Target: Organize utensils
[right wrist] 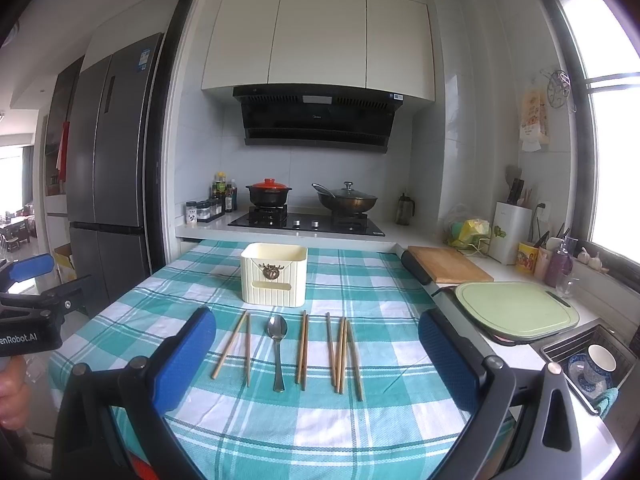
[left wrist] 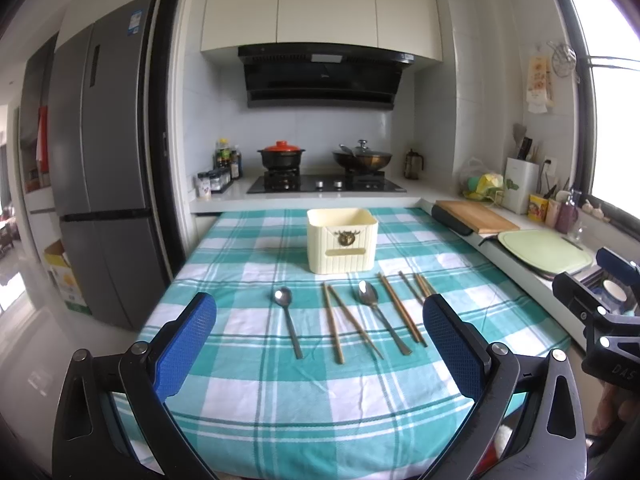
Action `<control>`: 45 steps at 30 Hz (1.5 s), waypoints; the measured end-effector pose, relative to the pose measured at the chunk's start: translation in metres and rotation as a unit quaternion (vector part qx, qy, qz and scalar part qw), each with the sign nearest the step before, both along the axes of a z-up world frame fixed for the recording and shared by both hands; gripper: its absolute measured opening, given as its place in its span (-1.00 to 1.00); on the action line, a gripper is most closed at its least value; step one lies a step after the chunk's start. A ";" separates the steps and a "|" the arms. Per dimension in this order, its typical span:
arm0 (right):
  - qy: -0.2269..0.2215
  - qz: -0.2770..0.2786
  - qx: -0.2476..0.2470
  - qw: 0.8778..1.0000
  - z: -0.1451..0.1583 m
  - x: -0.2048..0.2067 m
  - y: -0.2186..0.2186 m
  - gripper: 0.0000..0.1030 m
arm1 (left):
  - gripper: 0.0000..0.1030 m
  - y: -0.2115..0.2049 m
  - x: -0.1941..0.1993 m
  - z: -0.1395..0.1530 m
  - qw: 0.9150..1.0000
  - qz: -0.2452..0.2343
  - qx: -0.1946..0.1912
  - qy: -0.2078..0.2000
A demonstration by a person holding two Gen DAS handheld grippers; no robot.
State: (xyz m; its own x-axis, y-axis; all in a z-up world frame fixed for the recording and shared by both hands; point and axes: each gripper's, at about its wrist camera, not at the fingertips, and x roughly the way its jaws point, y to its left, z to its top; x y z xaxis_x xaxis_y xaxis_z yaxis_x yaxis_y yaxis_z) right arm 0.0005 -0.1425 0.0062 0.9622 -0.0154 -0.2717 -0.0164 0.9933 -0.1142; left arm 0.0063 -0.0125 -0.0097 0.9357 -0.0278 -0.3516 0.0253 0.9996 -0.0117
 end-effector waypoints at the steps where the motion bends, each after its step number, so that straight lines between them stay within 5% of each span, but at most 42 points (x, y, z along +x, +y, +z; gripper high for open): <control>1: 0.000 0.000 0.000 1.000 0.000 0.000 0.000 1.00 | 0.99 0.001 0.000 0.000 1.000 -0.001 0.000 0.000; 45: 0.019 -0.011 -0.003 1.000 -0.007 0.014 -0.011 1.00 | 0.99 -0.015 0.028 -0.006 0.998 -0.044 0.013 0.038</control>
